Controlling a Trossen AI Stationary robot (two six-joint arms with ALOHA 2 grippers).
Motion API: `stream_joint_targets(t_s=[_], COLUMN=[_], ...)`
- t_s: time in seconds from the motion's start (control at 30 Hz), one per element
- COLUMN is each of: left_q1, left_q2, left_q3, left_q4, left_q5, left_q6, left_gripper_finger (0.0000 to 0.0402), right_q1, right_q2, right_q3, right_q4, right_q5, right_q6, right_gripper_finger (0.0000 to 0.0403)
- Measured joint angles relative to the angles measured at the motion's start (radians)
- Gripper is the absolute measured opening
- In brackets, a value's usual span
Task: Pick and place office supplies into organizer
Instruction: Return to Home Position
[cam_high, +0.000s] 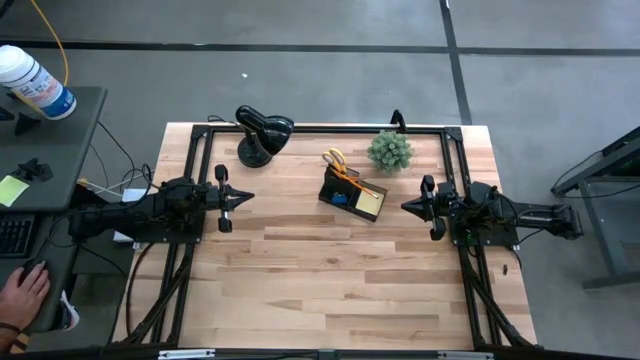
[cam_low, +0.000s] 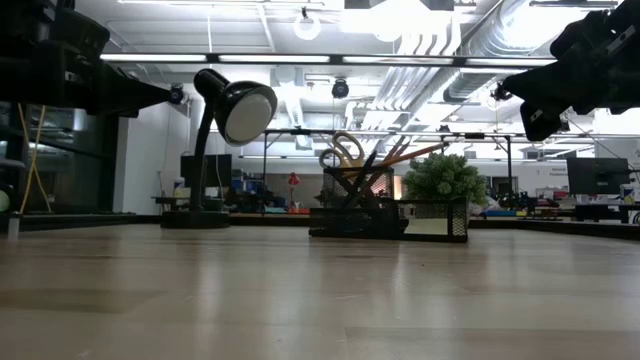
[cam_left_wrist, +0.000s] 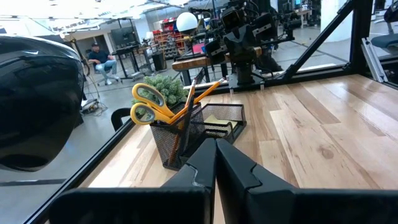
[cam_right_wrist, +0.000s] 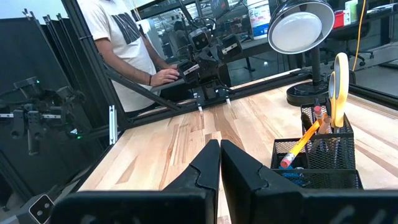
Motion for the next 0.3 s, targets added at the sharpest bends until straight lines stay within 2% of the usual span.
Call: stream_joint_targets(t_s=[0.3], left_q1=[0.000], left_q2=[0.000], left_q3=[0.000], left_q4=[0.000], left_q5=[0.000], left_q6=[0.000], left_gripper_finger=[0.0001], right_q1=[0.000], right_q2=[0.000], right_q3=[0.000], right_q4=[0.000], right_q5=[0.000], right_q6=[0.000], right_gripper_finger=[0.0012])
